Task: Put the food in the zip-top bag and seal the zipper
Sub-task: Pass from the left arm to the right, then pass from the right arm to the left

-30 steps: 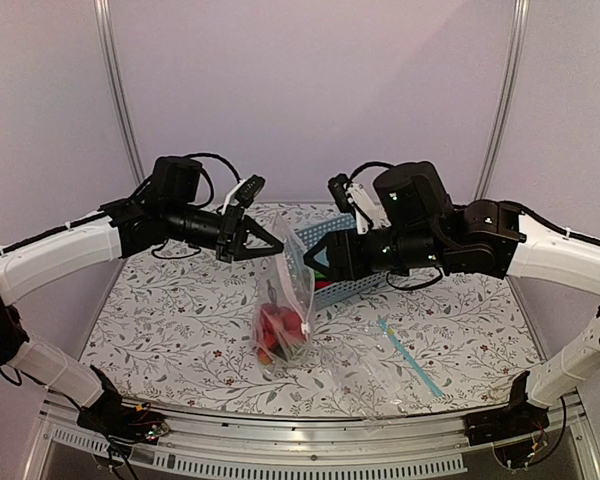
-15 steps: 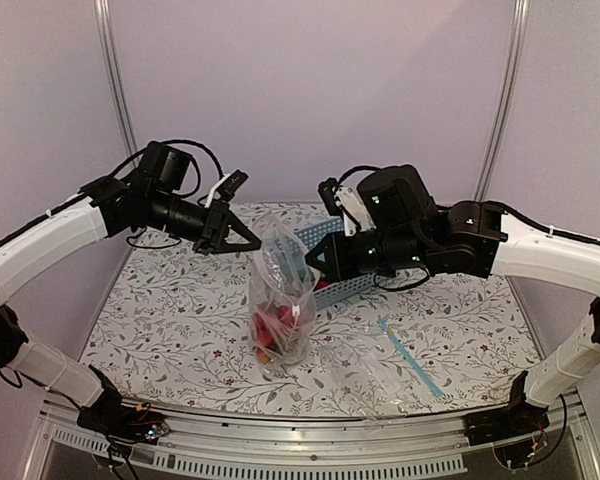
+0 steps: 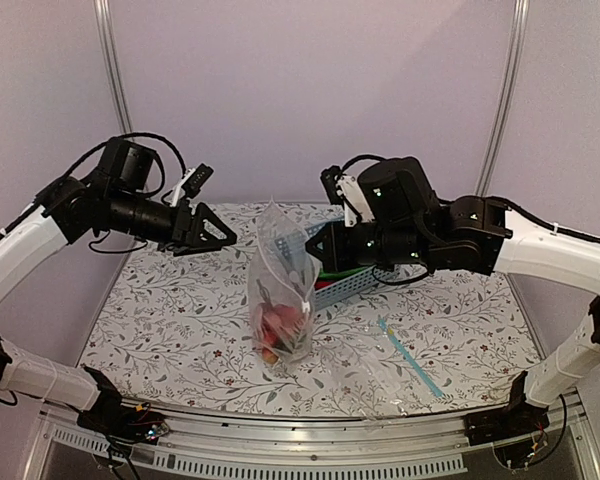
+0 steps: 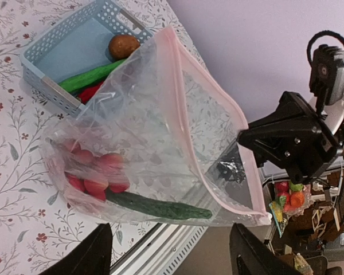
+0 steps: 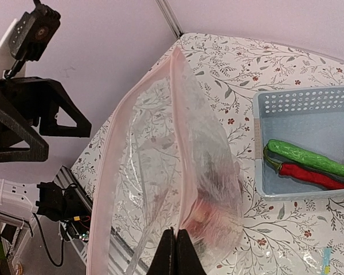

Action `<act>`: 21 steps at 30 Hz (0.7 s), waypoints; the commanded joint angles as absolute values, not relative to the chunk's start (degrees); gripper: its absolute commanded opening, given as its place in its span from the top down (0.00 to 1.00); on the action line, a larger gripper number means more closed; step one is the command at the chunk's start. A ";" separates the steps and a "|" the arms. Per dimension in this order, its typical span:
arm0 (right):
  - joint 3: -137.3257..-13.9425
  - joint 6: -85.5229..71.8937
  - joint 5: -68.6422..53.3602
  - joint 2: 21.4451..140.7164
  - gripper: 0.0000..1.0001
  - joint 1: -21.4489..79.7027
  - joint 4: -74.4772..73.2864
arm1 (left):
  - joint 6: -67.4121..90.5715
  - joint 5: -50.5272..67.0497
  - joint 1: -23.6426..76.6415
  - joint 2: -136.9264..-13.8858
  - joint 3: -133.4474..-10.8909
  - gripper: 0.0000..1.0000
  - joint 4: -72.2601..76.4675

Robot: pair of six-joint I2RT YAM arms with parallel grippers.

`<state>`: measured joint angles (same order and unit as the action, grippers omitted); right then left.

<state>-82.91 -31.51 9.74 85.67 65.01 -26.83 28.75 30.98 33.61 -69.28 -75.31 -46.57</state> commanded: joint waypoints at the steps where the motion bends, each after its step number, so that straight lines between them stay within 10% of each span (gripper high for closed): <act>1: -85.80 -31.51 12.55 87.56 1.00 66.30 -25.83 | 35.35 37.44 33.67 -67.20 -72.59 0.23 -39.63; 8: -87.14 -31.26 13.37 89.16 1.00 67.25 -24.80 | 37.40 37.27 37.34 -68.97 -71.35 0.13 -37.45; 21: -89.37 -30.68 13.78 91.92 1.00 68.94 -24.62 | 40.70 37.29 41.31 -74.86 -73.45 0.37 -32.05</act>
